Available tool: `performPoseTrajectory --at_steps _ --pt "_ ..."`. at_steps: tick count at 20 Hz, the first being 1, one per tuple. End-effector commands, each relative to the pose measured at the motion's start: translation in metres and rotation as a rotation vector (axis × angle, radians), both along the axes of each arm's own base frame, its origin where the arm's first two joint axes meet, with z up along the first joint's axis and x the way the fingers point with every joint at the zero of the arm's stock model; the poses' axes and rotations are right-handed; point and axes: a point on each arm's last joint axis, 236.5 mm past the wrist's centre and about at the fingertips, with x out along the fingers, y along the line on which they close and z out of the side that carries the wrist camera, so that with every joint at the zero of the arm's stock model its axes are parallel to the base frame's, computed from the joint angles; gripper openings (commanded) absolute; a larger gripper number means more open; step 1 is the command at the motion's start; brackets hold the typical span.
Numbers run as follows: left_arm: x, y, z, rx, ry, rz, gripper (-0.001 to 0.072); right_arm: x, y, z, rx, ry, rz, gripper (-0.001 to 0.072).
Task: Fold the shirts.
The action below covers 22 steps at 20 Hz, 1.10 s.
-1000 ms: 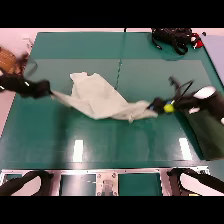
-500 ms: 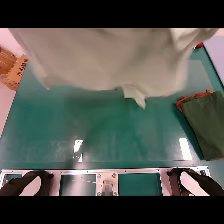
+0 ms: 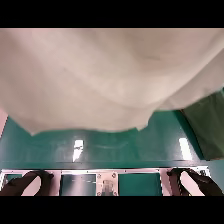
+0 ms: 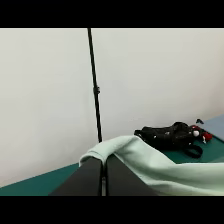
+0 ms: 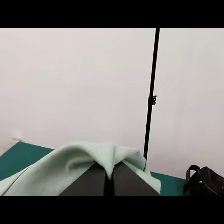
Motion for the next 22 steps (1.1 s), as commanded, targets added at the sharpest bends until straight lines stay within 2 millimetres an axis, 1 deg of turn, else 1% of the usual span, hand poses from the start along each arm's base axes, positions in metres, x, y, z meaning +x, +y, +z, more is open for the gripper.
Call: performPoseTrajectory --at_steps 1,3,5,6,7,9,11,13,15,17,18,19,20,21,22 --pt "0.049 0.018 -0.039 -0.022 0.1 0.058 0.0023 0.041 -0.013 -0.037 0.036 0.116 -0.007 0.0016" --pt "0.091 0.024 -0.078 -0.034 0.214 0.061 0.0023 0.09 -0.022 -0.089 0.087 0.248 0.022 0.0016" --pt "0.14 0.03 -0.128 -0.045 0.353 0.058 0.0023 0.14 -0.031 -0.147 0.142 0.364 0.02 0.0016" --pt "0.166 0.033 -0.157 -0.051 0.429 0.058 0.0023 0.164 -0.033 -0.178 0.147 0.414 0.023 0.0016" --pt "0.19 0.035 -0.187 -0.057 0.501 0.056 0.0023 0.188 -0.032 -0.214 0.157 0.472 0.029 0.0016" --pt "0.236 0.039 -0.255 -0.065 0.662 0.046 0.0023 0.228 -0.019 -0.285 0.16 0.594 0.057 0.0016" --pt "0.276 0.033 -0.334 -0.073 0.821 0.026 0.0023 0.263 -0.002 -0.356 0.173 0.712 0.08 0.0016" --pt "0.306 0.018 -0.412 -0.072 0.949 0.002 0.0024 0.29 0.012 -0.421 0.186 0.804 0.082 0.0016" --pt "0.324 0.002 -0.476 -0.062 1.033 -0.013 0.0024 0.302 0.023 -0.479 0.192 0.891 0.081 0.0016" --pt "0.334 -0.009 -0.521 -0.065 1.088 -0.015 0.0025 0.305 0.026 -0.524 0.197 0.967 0.078 0.0018" --pt "0.335 -0.009 -0.535 -0.064 1.108 -0.013 0.0026 0.305 0.026 -0.538 0.199 0.994 0.077 0.004" --pt "0.335 -0.007 -0.542 -0.066 1.122 -0.009 0.0148 0.305 0.019 -0.546 0.197 1.006 0.065 0.0183" --pt "0.336 -0.002 -0.543 -0.074 1.125 0.002 0.048 0.305 0.008 -0.546 0.194 1.01 0.05 0.0289" --pt "0.336 0.007 -0.538 -0.099 1.138 0.015 0.0612 0.302 -0.005 -0.542 0.214 1.024 0.035 0.0339" --pt "0.332 0.017 -0.532 -0.095 1.156 0.008 0.0613 0.295 -0.021 -0.536 0.25 1.05 0.02 0.0356"
